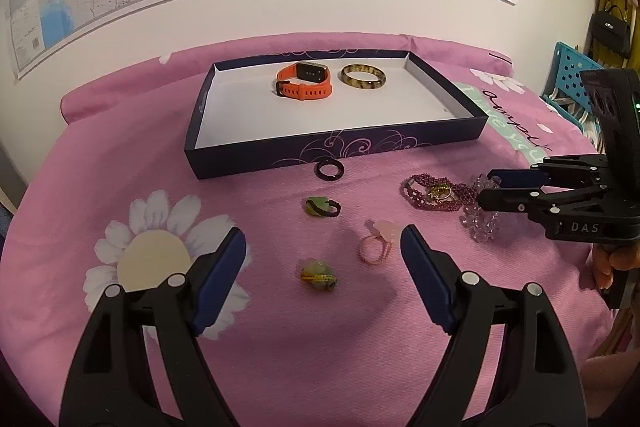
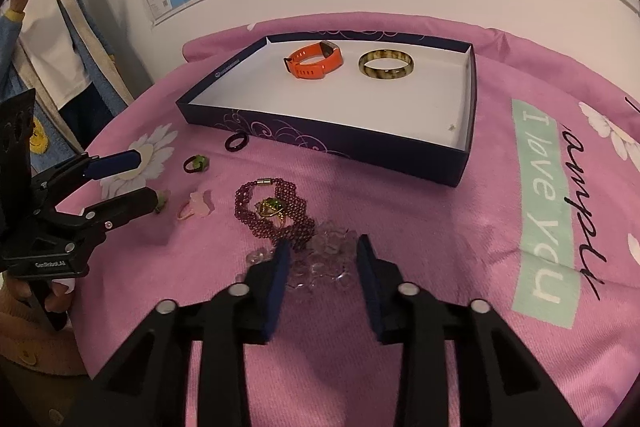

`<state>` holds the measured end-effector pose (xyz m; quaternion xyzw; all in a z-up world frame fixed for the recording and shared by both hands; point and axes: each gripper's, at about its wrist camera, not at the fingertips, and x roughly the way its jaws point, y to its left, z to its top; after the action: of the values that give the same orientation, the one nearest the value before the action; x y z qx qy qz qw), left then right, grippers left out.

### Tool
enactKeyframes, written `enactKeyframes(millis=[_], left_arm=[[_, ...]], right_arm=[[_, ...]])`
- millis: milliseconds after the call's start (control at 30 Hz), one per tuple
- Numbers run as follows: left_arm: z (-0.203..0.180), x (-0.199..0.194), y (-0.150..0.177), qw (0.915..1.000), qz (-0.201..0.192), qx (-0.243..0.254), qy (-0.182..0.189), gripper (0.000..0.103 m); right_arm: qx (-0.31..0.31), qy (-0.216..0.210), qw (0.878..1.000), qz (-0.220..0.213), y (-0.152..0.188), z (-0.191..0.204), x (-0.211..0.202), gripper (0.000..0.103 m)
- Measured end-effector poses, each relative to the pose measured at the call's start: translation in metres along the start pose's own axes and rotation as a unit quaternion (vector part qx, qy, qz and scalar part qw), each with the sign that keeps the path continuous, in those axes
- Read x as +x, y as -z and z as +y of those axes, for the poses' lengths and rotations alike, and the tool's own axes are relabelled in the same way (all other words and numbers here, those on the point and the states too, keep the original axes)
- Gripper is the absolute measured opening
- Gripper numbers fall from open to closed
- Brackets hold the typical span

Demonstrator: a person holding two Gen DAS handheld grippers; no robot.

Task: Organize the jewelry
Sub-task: 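Withdraw both grippers from the box back over the remaining jewelry, then grasp the clear crystal bead bracelet with the right gripper and lift it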

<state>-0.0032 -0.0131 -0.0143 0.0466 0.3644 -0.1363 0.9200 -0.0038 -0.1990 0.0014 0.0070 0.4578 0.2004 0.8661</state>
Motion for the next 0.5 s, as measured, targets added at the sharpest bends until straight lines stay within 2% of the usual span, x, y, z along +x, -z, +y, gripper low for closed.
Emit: enactKeyframes(millis=[167,200,333,500], left_arm=[[0.001,0.002,0.001,1.0,0.003,-0.003,0.0,0.079],[0.001,0.002,0.001,1.0,0.002,-0.003,0.001,0.079],[0.0,0.001,0.001,1.0,0.0,0.0,0.002,0.079],[-0.002,-0.001,0.002,1.0,-0.002,0.006,0.004,0.078]], right_arm=[[-0.003,-0.001,1.0,-0.01,0.001,0.0,-0.006,0.016],[-0.004,0.002,1.0,-0.012,0.001,0.0,-0.008,0.008],[0.0,-0.005,1.0,-0.015,0.0,-0.002,-0.011,0.008],[0.029,-0.04,0.998,-0.034,-0.002,-0.011,-0.021,0.008]])
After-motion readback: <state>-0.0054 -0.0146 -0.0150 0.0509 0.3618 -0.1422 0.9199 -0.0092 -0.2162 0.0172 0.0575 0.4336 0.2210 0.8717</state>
